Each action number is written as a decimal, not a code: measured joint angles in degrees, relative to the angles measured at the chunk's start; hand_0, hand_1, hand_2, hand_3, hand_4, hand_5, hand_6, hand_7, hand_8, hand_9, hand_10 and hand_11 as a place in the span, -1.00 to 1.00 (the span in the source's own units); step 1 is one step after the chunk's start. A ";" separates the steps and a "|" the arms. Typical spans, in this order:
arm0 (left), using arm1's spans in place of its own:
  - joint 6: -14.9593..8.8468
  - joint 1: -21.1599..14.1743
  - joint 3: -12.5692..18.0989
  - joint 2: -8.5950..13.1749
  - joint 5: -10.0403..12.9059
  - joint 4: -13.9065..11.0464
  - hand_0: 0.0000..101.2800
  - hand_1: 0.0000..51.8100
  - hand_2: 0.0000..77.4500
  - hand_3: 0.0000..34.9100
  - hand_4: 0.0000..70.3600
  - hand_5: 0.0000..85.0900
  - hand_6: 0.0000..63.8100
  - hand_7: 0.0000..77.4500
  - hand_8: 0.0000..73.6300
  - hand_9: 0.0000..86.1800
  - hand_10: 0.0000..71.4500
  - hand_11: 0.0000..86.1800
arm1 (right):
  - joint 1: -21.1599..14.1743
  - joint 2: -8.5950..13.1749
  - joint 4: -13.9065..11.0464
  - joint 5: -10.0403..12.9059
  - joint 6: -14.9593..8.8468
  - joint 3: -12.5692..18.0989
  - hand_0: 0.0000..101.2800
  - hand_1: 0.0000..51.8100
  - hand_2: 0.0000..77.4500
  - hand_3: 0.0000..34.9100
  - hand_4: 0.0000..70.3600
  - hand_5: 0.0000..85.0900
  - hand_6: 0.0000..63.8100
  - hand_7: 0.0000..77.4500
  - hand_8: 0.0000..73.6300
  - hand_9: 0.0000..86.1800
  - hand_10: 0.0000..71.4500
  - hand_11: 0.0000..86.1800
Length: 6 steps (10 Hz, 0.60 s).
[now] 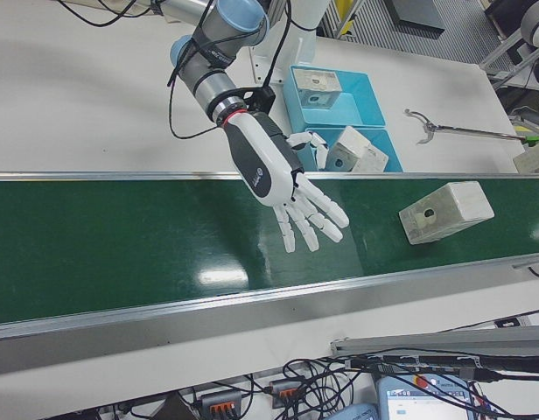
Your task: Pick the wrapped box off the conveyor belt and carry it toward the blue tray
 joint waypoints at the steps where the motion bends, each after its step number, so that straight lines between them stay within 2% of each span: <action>1: 0.00 0.00 0.00 0.00 0.00 0.00 -1.00 -1.00 -0.97 -1.00 -1.00 -0.99 -1.00 -0.99 -0.99 -0.99 -0.98 -1.00 | 0.09 0.01 0.07 -0.01 0.08 0.00 -0.75 -0.05 0.54 0.75 -0.97 -0.99 -1.00 -0.80 -0.82 -0.97 -1.00 -0.96; 3: 0.00 0.00 0.00 0.00 0.00 0.00 -1.00 -1.00 -0.97 -1.00 -1.00 -0.99 -1.00 -0.99 -1.00 -0.99 -0.98 -1.00 | 0.21 0.01 0.11 -0.02 0.14 -0.03 -0.77 -0.03 0.54 0.75 -0.97 -0.99 -1.00 -0.80 -0.82 -0.97 -1.00 -0.96; 4: 0.00 0.00 0.00 0.00 0.00 0.00 -1.00 -1.00 -0.99 -1.00 -1.00 -0.99 -1.00 -0.99 -0.99 -0.99 -1.00 -1.00 | 0.21 0.00 0.11 -0.02 0.05 -0.06 -0.77 -0.09 0.54 0.75 -0.92 -0.97 -1.00 -0.80 -0.82 -0.97 -1.00 -0.96; 5: 0.00 0.00 0.00 0.00 0.00 0.00 -1.00 -1.00 -0.97 -1.00 -1.00 -0.99 -1.00 -0.99 -0.99 -1.00 -0.98 -1.00 | 0.11 -0.03 0.09 -0.04 -0.09 -0.10 -0.50 -0.54 0.45 0.75 -0.81 -0.92 -1.00 -0.80 -0.82 -0.97 -1.00 -0.96; 6: 0.00 0.00 0.00 0.00 0.00 0.00 -1.00 -1.00 -0.97 -1.00 -1.00 -0.99 -1.00 -0.99 -0.99 -1.00 -0.98 -1.00 | -0.08 -0.05 0.02 -0.07 -0.20 -0.21 -0.18 -0.90 -0.06 0.75 -0.71 -0.94 -1.00 -0.72 -0.81 -0.97 -1.00 -0.96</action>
